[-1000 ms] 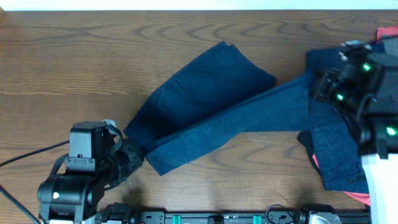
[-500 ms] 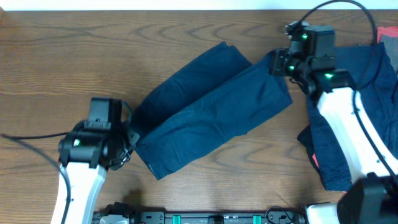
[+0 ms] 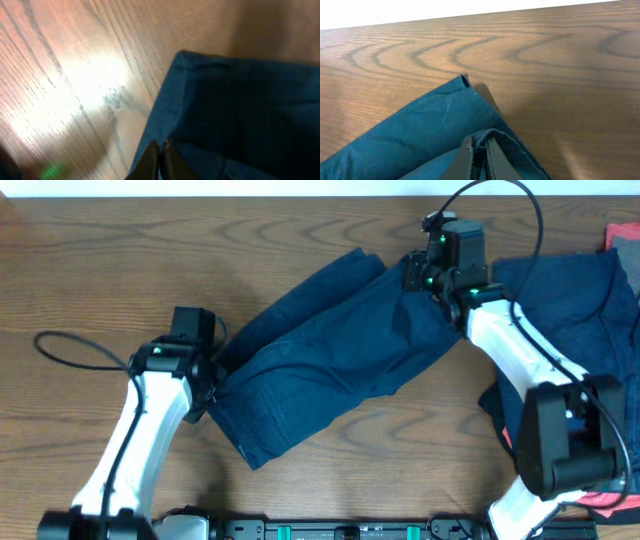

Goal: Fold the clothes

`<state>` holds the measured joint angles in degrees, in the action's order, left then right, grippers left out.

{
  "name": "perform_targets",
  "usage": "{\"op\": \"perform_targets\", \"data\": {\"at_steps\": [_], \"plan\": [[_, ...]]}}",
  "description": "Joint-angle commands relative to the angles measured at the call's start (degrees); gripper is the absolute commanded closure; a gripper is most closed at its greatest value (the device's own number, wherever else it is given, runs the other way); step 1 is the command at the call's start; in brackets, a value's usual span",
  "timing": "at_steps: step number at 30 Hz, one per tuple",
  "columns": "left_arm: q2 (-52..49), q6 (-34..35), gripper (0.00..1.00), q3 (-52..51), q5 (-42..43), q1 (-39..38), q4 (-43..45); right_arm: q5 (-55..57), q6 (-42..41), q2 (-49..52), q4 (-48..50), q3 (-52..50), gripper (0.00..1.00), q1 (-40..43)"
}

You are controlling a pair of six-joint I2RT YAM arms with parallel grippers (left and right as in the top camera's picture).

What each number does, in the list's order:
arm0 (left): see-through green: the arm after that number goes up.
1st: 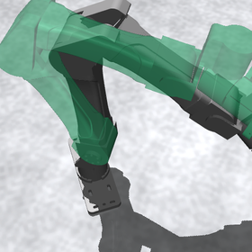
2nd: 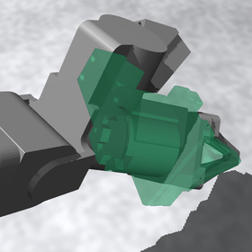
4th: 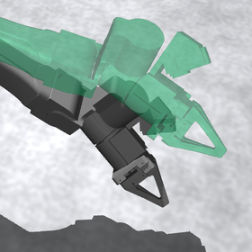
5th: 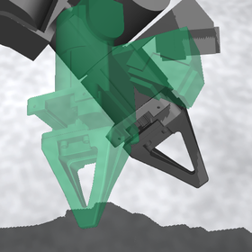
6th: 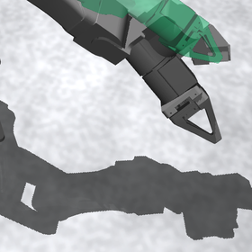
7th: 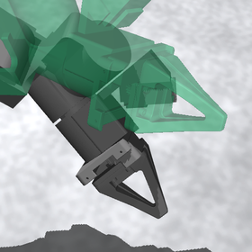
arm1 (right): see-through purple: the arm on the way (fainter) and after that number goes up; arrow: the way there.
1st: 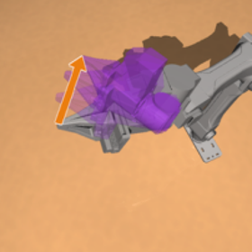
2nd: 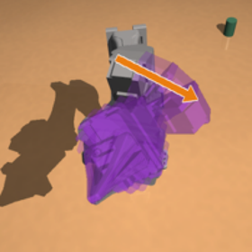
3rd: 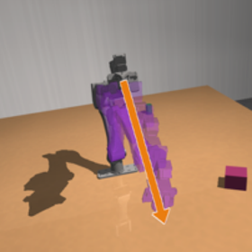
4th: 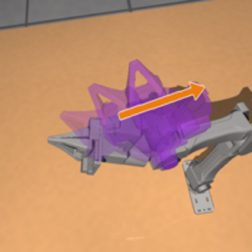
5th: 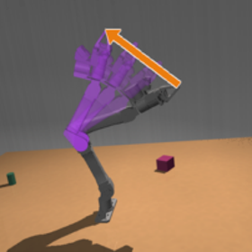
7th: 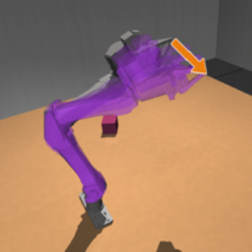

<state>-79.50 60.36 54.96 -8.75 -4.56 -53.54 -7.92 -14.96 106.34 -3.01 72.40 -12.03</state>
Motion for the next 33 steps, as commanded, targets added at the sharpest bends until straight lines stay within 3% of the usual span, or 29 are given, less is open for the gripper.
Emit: {"op": "perform_targets", "data": {"at_steps": [1,8,9,10,12,13,14,15,16,18,19,24,29,33], "plan": [[-2.97,3.34,0.94,-0.55,-3.85,1.42,-0.28,1.42,-1.36,2.19,3.28,1.38,0.97,-1.11],[-5.86,3.85,0.94,-0.55,-3.98,3.93,2.16,1.44,-1.33,4.28,10.19,1.38,0.94,-2.08],[-5.9,3.85,0.94,-0.55,-3.98,4.31,2.62,1.42,-1.33,4.28,10.43,1.38,0.87,-2.1],[-5.9,3.82,0.94,-0.52,-3.98,4.81,3.21,1.38,-1.33,4.28,10.56,1.38,0.67,-2.1],[-5.84,3.85,0.94,-0.52,-3.98,5.92,4.07,1.2,-1.29,4.28,10.49,1.38,0.55,-2.16],[-5.84,3.82,0.94,-0.52,-3.98,6.56,4.35,0.66,-1.29,4.28,10.29,1.38,0.43,-2.14],[-5.84,3.8,0.92,-0.52,-3.98,7.39,4.39,-0.09,-1.27,4.28,9.97,1.38,0.18,-2.14],[-5.84,3.76,0.88,-0.52,-3.96,8.15,4.33,-0.48,-1.25,4.24,9.44,1.38,0.01,-2.12],[-5.84,3.45,0.75,-0.52,-3.89,8.92,4.11,-0.55,-1.25,4.15,8.66,1.38,0.01,-2.12],[-5.79,2.25,0.38,-0.52,-2.86,10.27,3.1,-0.52,-1.03,3.91,6.25,1.38,0.01,-2.1],[-5.79,0.22,0.27,-0.52,-0.94,10.8,2.36,-0.57,-1.01,3.89,4.33,1.38,0.01,-2.05],[-5.81,-6.56,0.21,-0.55,10.36,10.58,-1.77,-3.41,-0.09,3.87,-3.76,1.38,0.01,-2.1],[-5.88,-10.62,0.01,-1.51,14.78,7.76,-2.89,-3.39,1.42,3.96,-13.2,0.94,0.01,-2.67],[-5.92,-10.62,0.01,-4.94,15.21,6.43,0.04,1.25,1.31,4.04,-15.98,-0.98,0.08,-2.47]]}}
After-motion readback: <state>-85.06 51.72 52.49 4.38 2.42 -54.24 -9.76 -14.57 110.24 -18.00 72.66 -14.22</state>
